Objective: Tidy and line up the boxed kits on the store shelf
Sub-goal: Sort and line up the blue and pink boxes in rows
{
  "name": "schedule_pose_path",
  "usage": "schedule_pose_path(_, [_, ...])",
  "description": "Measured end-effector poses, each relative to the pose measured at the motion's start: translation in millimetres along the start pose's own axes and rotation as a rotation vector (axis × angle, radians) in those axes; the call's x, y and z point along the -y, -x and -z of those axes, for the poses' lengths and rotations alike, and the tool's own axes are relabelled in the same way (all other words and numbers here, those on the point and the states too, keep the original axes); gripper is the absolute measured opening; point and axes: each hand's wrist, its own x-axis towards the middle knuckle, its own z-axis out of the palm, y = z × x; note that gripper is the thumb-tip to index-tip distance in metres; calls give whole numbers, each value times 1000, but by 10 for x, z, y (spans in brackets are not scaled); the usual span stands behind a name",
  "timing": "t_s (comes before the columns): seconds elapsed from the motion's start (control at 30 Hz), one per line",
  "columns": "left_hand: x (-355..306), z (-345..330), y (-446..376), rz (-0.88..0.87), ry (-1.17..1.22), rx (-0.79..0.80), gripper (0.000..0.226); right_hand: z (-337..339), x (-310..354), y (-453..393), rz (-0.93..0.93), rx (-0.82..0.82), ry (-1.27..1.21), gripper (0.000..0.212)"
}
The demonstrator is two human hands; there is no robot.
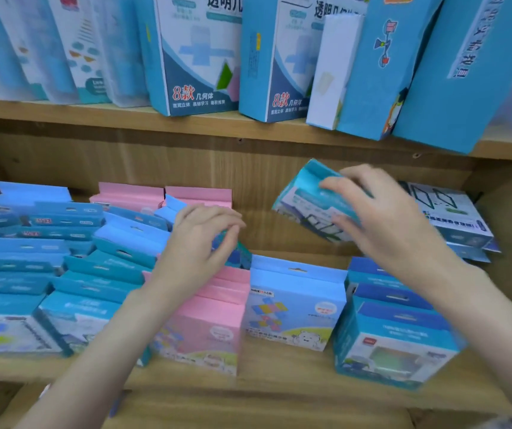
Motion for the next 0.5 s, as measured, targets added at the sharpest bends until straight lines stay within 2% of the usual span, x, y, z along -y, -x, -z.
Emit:
schedule_pose_path(0.07, [87, 196, 88, 20, 2, -70, 29, 188, 125, -18, -12, -78, -21, 38])
schedule_pose_path(0.17, [321, 527, 364, 59, -22, -81, 30, 439, 393, -99, -21, -90, -101, 40])
schedule_pose_path(0.37, [951, 1306, 1083, 131, -134, 29, 33, 609, 1209, -228, 17, 41, -343, 45])
schedule_pose_path(0.5, [1253, 1604, 1430, 172, -196, 96, 39, 254, 1869, -338, 100, 208, -530, 38])
